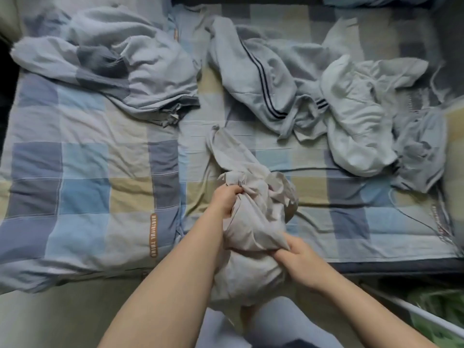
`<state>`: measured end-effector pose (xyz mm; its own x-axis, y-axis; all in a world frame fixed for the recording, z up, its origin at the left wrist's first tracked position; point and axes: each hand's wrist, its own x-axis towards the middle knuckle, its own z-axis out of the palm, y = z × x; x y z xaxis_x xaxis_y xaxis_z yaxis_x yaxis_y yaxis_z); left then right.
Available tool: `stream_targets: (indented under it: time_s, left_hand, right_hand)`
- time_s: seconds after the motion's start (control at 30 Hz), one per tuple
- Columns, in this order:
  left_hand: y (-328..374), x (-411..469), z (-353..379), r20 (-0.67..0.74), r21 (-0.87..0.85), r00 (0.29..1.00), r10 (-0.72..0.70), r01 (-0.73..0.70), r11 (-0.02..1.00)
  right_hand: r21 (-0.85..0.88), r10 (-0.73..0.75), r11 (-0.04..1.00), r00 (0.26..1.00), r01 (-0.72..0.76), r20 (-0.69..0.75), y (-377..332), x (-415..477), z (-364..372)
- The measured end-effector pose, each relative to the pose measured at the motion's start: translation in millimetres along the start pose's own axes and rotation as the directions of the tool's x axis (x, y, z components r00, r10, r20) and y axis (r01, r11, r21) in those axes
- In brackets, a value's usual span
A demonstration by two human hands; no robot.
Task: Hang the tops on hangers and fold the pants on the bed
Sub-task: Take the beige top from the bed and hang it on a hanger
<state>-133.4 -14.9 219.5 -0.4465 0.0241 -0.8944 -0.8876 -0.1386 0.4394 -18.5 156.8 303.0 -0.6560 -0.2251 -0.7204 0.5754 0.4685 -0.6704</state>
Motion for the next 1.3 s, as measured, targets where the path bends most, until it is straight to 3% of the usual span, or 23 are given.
stream_targets:
  time_s: [0.13,0.3,0.37,0.43,0.53,0.67,0.77,0.9,0.97,1.1,1.17,1.3]
  left_hand:
    - [0.5,-62.1,33.1,0.002,-0.089,0.980,0.199,-0.198,0.976]
    - [22.1,-137.1,51.7,0.044,-0.164,0.929,0.368,-0.357,0.919]
    - [34.8,-163.3,55.4,0.091,-0.171,0.906,0.414,-0.395,0.903]
    - [53.6,-188.0,57.7,0.123,-0.131,0.872,0.474,-0.460,0.878]
    - [88.0,-225.0,60.7,0.182,-0.052,0.805,0.564,-0.565,0.823]
    - [124.9,-263.4,66.0,0.269,-0.007,0.699,0.662,-0.686,0.728]
    - [145.8,-278.3,70.9,0.271,0.038,0.649,0.711,-0.745,0.666]
    - [168.5,-271.3,72.4,0.104,0.211,0.503,0.858,-0.854,0.475]
    - [176.1,-261.0,74.2,0.005,0.337,0.420,0.907,-0.855,0.394]
    - [171.5,-255.0,94.0,-0.025,0.494,0.318,0.948,-0.820,0.288]
    - [154.2,-265.0,107.4,0.059,0.399,0.278,0.959,-0.887,0.233]
    - [96.2,-275.8,125.2,0.480,0.320,0.381,0.790,-0.915,0.247]
  right_hand:
    - [-0.065,0.070,0.996,0.985,-0.061,0.158,19.5,-41.7,-38.3]
    - [0.053,-0.083,0.994,0.974,0.096,-0.209,-9.0,-55.8,-99.5]
    - [0.061,-0.183,0.976,0.939,0.209,-0.290,-32.2,-62.3,-124.3]
    - [-0.041,-0.321,0.945,0.895,0.325,-0.309,-56.7,-69.0,-146.9]
    - [-0.307,-0.509,0.843,0.840,0.442,-0.188,-96.7,-76.9,-167.0]
    - [-0.543,-0.488,0.715,0.871,0.440,0.065,-136.6,-71.0,-168.0]
    - [-0.431,-0.517,0.750,0.851,0.501,0.089,-146.7,-71.9,-164.6]
    - [-0.402,-0.581,0.780,0.793,0.479,-0.183,-157.1,-97.2,-189.9]
    - [-0.423,-0.609,0.768,0.754,0.481,-0.248,-168.0,-116.9,-205.2]
    - [-0.244,-0.558,0.829,0.730,0.502,-0.395,-186.3,-142.5,-214.9]
    - [-0.017,-0.474,0.854,0.764,0.520,-0.437,-191.2,-148.6,-213.1]
    - [0.324,-0.354,0.783,0.809,0.531,-0.469,-196.1,-158.2,-212.2]
